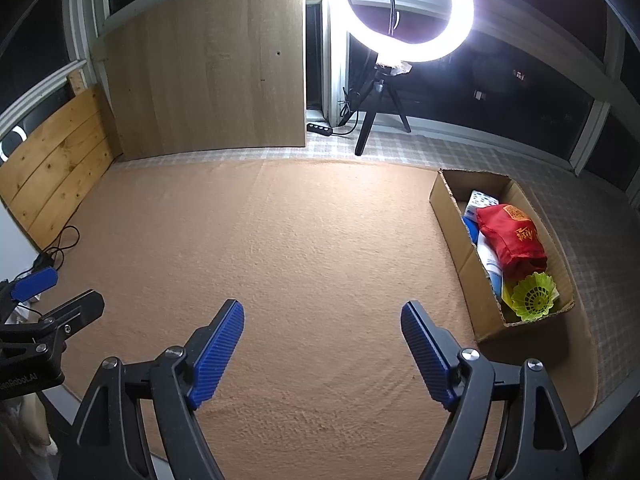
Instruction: Organize objects
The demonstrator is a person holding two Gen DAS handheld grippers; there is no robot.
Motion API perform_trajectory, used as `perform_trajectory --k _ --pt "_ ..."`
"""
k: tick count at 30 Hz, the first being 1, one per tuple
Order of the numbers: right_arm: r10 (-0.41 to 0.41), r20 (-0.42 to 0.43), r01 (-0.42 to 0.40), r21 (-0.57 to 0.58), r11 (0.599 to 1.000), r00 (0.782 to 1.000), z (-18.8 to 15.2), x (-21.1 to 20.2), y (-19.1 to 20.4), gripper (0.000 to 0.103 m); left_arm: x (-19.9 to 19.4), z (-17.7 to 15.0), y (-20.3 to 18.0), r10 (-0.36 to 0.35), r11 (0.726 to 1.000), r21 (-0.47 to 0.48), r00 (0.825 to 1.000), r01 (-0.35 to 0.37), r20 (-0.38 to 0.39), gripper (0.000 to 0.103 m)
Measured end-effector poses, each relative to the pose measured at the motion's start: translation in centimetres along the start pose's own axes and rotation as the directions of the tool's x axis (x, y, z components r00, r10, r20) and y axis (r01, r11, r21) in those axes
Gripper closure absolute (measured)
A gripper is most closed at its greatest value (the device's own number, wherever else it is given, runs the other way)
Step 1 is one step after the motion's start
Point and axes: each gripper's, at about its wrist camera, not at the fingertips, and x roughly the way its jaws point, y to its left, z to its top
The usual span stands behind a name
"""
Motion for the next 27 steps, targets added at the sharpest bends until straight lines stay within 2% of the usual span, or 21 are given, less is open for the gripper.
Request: perform_trajectory --k 27 --pt "-0.004 -0.002 0.004 0.013 1.0 1.0 -0.3 -0.1 -2.2 0.025 -0.3 0.5 -1.5 -0.008 1.0 0.014 1.0 0.008 0.008 0.001"
